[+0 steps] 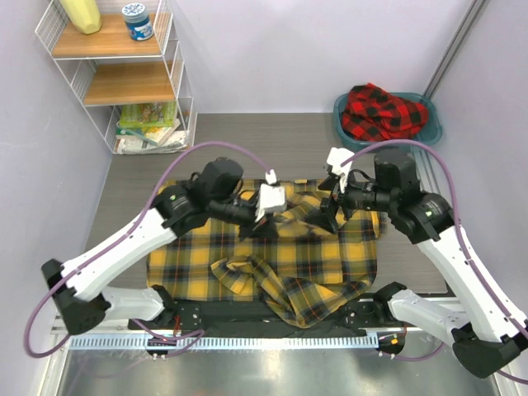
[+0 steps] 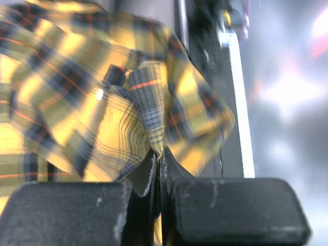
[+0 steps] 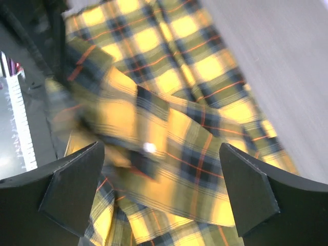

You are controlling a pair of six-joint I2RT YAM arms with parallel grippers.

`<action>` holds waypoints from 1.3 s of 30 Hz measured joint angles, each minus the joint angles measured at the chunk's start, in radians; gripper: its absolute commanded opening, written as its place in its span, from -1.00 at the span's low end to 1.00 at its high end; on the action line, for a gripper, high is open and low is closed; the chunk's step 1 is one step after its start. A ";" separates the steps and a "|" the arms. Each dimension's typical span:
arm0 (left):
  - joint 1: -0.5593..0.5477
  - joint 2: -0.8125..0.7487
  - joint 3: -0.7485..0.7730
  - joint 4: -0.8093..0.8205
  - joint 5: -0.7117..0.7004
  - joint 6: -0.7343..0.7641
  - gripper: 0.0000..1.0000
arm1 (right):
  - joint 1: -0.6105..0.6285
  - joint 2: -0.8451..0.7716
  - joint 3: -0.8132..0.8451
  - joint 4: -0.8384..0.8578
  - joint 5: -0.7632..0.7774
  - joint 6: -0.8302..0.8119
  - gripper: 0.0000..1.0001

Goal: Fold and stack the long sleeve shirts
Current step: Fold the shirt

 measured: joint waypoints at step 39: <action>-0.108 0.153 -0.053 0.270 -0.313 -0.124 -1.00 | -0.641 0.824 0.332 -0.327 0.096 -0.151 0.27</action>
